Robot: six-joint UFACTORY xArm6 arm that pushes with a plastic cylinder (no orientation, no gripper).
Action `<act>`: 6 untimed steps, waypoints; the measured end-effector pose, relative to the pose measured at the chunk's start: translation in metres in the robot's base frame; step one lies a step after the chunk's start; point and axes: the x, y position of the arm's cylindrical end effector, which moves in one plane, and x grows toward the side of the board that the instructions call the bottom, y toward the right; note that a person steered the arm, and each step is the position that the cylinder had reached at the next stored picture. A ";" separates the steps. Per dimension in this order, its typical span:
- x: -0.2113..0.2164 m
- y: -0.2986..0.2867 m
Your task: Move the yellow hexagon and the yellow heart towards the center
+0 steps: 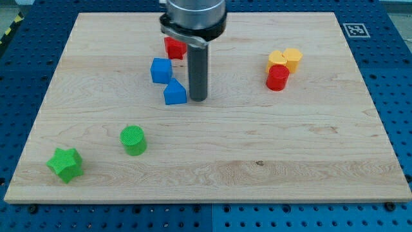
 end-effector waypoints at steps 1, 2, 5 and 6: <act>0.002 -0.031; 0.002 -0.051; 0.018 0.063; 0.029 0.137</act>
